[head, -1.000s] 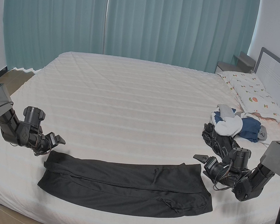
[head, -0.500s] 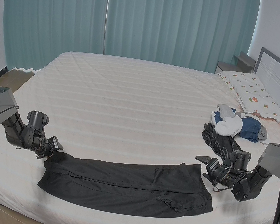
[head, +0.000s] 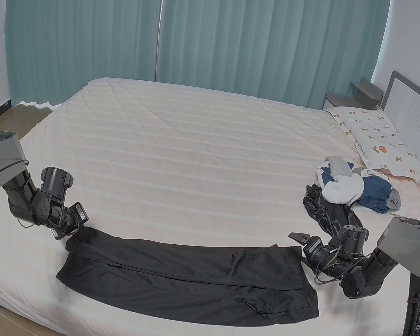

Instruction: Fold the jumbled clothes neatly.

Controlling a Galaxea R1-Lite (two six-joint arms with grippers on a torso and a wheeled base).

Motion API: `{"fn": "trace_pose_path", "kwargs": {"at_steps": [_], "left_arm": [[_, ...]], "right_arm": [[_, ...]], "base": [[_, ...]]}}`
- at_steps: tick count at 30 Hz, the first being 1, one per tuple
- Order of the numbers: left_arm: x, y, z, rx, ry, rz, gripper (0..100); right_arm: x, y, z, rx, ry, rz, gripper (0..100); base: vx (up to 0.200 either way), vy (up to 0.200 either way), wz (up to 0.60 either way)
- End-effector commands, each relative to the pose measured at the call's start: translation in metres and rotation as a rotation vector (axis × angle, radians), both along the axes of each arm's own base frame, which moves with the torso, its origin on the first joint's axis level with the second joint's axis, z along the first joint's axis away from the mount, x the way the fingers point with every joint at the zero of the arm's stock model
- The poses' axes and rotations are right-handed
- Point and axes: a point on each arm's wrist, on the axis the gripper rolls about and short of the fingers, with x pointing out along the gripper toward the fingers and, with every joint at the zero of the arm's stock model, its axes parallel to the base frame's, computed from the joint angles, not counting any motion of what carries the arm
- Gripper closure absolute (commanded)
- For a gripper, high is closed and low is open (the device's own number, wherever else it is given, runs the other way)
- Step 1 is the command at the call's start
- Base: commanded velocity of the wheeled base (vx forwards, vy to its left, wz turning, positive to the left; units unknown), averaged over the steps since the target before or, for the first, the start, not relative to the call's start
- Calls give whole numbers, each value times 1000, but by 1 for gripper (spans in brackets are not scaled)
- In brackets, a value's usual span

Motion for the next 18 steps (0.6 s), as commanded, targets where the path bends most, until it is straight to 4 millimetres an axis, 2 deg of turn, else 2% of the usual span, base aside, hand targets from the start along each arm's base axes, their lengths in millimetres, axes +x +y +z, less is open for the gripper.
{"fn": "trace_pose_path", "kwargs": {"at_steps": [1,7,8,14,18], "left_arm": [[-1,2,1,-4,-3,11,100],[-1,4,2,-22,-8,38,100],[-1,5,2,-22,-10,41,100],[-1,13,3,-23,-18,62,100],[2,17,7,-45,-65,101,100]], "right_arm": [[3,3,-14,-12,15,7,0],[12,10,-23,-58,-13,-25,0],[12,10,-23,-61,-16,-32,100],[14,6,-20,-56,-42,-48,100],[17,-3,-17,-52,-72,-81,100]], "base": [[0,0,0],[0,0,0],[0,0,0],[0,0,0],[0,0,0]]}}
